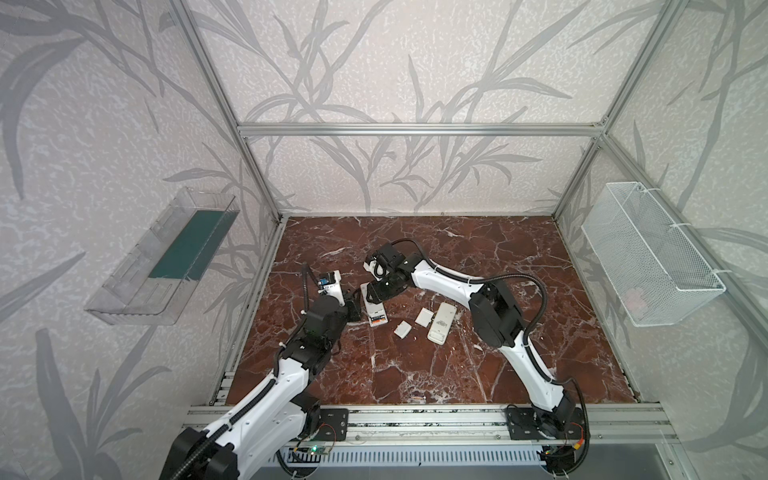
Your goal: Unload the batteries from the remote control
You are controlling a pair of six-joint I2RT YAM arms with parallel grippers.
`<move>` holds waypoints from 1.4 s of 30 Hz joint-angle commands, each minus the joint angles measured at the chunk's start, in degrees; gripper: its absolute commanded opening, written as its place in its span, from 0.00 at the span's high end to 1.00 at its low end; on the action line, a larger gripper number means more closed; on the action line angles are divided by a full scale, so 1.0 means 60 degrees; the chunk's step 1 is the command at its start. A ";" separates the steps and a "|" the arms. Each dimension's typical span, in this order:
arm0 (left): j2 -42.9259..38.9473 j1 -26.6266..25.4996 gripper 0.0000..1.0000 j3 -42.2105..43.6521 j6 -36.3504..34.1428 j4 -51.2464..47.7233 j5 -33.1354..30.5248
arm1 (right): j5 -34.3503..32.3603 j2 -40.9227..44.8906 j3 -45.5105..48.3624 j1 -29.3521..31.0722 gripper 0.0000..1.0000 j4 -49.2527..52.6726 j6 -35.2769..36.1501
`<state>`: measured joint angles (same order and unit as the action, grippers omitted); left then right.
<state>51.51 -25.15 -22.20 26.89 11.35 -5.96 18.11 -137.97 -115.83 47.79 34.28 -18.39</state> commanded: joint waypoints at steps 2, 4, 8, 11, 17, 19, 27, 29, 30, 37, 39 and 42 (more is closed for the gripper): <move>0.0667 -0.1063 1.00 -0.0901 -0.0308 -0.1955 -0.1742 | -0.0198 -0.0602 0.0196 0.0083 0.51 0.0863 -0.0068; 0.1118 -0.1490 1.00 -0.1346 -0.0124 -0.2605 -0.2300 | -0.0234 -0.0641 0.0225 0.0088 0.52 0.0905 -0.0109; 0.1998 -0.2067 1.00 -0.1858 0.0876 -0.3476 -0.3081 | -0.0249 -0.0694 0.0277 0.0090 0.52 0.0981 -0.0168; 0.1835 -0.2053 1.00 -0.1307 0.1941 -0.2573 -0.3247 | -0.0240 -0.0656 0.0425 0.0084 0.52 0.0931 -0.0172; 0.1127 -0.1612 1.00 -0.0159 0.4244 -0.1446 -0.2693 | -0.0323 -0.0362 0.1037 0.0092 0.53 0.0734 -0.0208; 0.0953 -0.1298 1.00 0.0343 0.4982 -0.0843 -0.2323 | -0.0298 -0.0257 0.1283 0.0092 0.53 0.0643 -0.0252; 0.0153 0.0135 1.00 0.1549 0.6767 0.0733 -0.0883 | -0.0275 -0.0087 0.1944 0.0164 0.54 0.0364 -0.0385; -0.0030 0.0331 1.00 0.1755 0.7119 0.0965 -0.0717 | -0.0280 -0.0096 0.1947 0.0192 0.54 0.0356 -0.0407; -0.0107 0.0406 1.00 0.1843 0.7236 0.1065 -0.0683 | -0.0286 -0.0111 0.1947 0.0194 0.54 0.0360 -0.0419; -0.0295 0.0689 1.00 0.2551 0.8027 0.2038 -0.0886 | -0.0280 -0.0129 0.2059 0.0223 0.54 0.0362 -0.0421; -0.0279 0.0755 1.00 0.2665 0.8178 0.2361 -0.0947 | -0.0276 -0.0069 0.2198 0.0232 0.55 0.0331 -0.0436; -0.0145 0.0834 1.00 0.2698 0.8407 0.2765 -0.1027 | -0.0256 -0.0022 0.2372 0.0238 0.56 0.0278 -0.0485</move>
<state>49.78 -20.12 -6.76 74.13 25.08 -14.68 17.78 -134.82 -105.56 48.18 27.97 -20.29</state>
